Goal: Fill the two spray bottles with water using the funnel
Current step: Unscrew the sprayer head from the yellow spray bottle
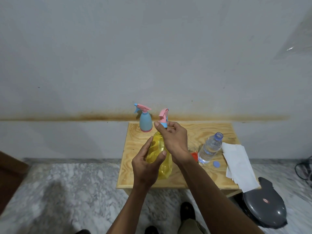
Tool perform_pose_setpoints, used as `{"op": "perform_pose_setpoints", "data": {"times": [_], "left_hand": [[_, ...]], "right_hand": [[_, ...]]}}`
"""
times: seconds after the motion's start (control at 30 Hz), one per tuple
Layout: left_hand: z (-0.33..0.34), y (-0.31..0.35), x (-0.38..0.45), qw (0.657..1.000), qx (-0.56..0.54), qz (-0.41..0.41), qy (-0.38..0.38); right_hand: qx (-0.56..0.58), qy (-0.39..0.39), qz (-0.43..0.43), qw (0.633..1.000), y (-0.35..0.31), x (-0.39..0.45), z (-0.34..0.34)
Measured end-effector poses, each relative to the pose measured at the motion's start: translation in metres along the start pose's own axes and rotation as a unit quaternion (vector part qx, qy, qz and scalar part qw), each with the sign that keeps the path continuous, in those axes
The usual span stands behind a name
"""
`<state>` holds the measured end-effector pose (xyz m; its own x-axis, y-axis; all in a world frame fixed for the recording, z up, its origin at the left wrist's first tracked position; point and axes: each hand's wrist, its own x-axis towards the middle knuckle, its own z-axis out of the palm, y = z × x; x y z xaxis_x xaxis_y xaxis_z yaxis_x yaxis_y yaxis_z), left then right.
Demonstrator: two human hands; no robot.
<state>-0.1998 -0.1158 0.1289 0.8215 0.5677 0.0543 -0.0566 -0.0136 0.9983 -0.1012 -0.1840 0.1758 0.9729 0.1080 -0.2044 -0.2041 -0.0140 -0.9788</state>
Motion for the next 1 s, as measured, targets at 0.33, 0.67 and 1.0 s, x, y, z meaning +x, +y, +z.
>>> {"op": "perform_pose_setpoints", "data": {"times": [0.33,0.67,1.0], "left_hand": [[-0.001,-0.005,0.004,1.0,0.016,0.0,-0.002],[0.0,-0.011,0.004,1.0,0.023,0.003,-0.008],[-0.022,-0.044,-0.002,0.987,0.162,0.013,-0.012]], "right_hand": [[-0.078,-0.025,-0.052,0.995,-0.004,0.004,-0.004],[-0.106,-0.042,-0.05,0.992,-0.003,0.013,-0.009],[0.014,0.059,-0.116,0.991,-0.038,0.027,-0.02]]}}
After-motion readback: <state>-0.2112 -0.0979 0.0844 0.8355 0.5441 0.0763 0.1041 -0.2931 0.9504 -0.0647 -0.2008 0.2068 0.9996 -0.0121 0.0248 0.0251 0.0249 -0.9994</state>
